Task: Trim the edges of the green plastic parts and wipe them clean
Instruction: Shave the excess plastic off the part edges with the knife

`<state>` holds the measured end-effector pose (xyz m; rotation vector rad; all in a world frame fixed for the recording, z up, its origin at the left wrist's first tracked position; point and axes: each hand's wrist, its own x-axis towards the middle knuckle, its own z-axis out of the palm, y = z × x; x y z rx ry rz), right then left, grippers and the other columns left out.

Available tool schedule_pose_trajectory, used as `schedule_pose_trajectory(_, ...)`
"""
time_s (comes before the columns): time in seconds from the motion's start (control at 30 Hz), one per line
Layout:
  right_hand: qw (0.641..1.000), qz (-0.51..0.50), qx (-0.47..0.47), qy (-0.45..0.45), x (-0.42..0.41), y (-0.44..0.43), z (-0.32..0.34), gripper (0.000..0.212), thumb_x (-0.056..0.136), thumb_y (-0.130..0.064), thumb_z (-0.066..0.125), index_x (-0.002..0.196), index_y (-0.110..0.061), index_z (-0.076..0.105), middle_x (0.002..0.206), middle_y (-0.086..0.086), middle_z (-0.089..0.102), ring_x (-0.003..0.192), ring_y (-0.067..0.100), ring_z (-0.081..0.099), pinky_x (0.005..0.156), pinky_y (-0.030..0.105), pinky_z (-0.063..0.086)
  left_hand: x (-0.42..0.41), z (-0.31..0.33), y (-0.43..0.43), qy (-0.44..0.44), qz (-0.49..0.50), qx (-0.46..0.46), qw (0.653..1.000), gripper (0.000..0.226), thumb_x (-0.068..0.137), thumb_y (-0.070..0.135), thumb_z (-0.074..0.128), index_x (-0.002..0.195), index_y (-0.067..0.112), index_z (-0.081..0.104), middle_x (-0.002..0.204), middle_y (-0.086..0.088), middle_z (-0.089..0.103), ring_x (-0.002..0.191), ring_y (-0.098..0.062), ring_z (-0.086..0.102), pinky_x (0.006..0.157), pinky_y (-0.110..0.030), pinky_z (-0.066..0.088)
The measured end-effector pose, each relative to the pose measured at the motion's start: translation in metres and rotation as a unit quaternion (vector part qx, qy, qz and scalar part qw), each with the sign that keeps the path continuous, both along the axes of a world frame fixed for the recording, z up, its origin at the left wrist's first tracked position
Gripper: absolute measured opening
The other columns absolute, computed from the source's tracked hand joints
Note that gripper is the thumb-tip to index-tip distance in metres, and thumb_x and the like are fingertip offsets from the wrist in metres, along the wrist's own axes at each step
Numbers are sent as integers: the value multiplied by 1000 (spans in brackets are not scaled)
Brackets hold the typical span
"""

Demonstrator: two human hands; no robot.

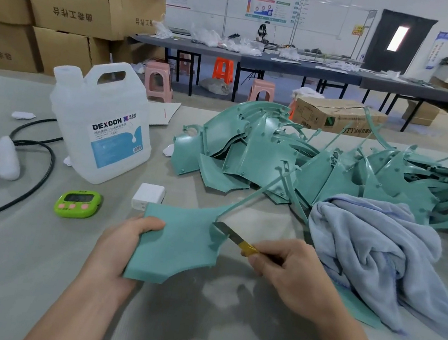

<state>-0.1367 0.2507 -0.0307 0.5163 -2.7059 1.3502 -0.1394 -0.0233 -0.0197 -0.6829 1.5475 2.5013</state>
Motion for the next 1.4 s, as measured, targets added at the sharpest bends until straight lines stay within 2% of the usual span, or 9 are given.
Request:
schedule_pose_trajectory(0.2, 1000, -11, 4, 21, 2, -1, 0, 13, 95, -31, 68, 86, -24, 73, 57, -4, 50, 51, 3, 34, 50, 23, 31, 0, -1, 5, -4, 20, -9, 1000, 29, 82, 7, 66, 110, -1, 70, 101, -26, 73, 66, -32, 69, 46, -35, 56)
schedule_pose_trajectory(0.33, 997, -54, -46, 26, 3, -4, 0, 10, 95, -28, 68, 89, -22, 74, 63, 9, 57, 52, 4, 36, 49, 25, 32, -3, -2, 3, -3, 41, -7, 999, 29, 83, 7, 67, 110, 0, 70, 100, -25, 74, 65, -32, 70, 44, -34, 54)
schedule_pose_trajectory(0.5, 1000, 18, 9, 15, 9, -12, 3, 24, 96, -29, 66, 74, -20, 64, 56, -2, 47, 51, 3, 35, 50, 21, 31, -6, -4, -1, -15, 59, 19, 998, 34, 83, 8, 66, 116, 0, 67, 101, -22, 75, 68, -31, 70, 45, -33, 55)
schedule_pose_trajectory(0.7, 999, 52, -14, -7, 11, -13, 4, 16, 92, -39, 66, 83, -28, 75, 59, -4, 52, 56, 3, 36, 53, 23, 34, -6, -1, -1, -15, 58, 27, 998, 31, 87, 8, 63, 117, 0, 66, 98, -20, 74, 62, -29, 70, 38, -29, 50)
schedule_pose_trajectory(0.8, 999, 32, -35, -15, 9, -13, 3, 18, 91, -34, 67, 77, -25, 72, 55, -11, 47, 51, 3, 35, 50, 20, 30, -4, 0, 1, -19, 33, 22, 999, 29, 86, 8, 64, 114, -1, 67, 96, -21, 75, 57, -28, 71, 40, -30, 52)
schedule_pose_trajectory(1.0, 993, -86, -81, -16, 3, -12, 2, 18, 94, -25, 70, 77, -24, 76, 58, 0, 61, 45, 3, 39, 47, 19, 34, -2, 0, 1, -27, -1, 17, 999, 29, 85, 9, 64, 112, -2, 68, 96, -22, 75, 59, -29, 71, 43, -33, 55)
schedule_pose_trajectory(1.2, 996, -6, -85, -23, 8, -14, 6, 21, 94, -27, 72, 78, -39, 78, 56, -9, 58, 47, 3, 37, 47, 19, 32, -1, 1, 1, -32, -2, 24, 999, 29, 84, 9, 64, 111, -2, 68, 92, -21, 75, 57, -28, 72, 42, -32, 55)
schedule_pose_trajectory(1.33, 984, -147, -91, 49, -1, -8, 3, 20, 92, -23, 74, 77, -36, 75, 56, 0, 58, 48, 3, 41, 46, 18, 34, -3, 1, 1, -37, 5, 24, 999, 31, 87, 6, 61, 116, -3, 67, 103, -22, 74, 72, -32, 70, 44, -32, 57)
schedule_pose_trajectory(1.4, 982, -122, -143, 33, -3, -2, 5, 19, 92, -20, 73, 82, -35, 78, 57, -2, 61, 48, 3, 43, 48, 17, 35, -4, 1, 1, -40, 10, 22, 999, 30, 88, 5, 60, 117, -3, 66, 104, -22, 74, 71, -31, 69, 41, -30, 54)
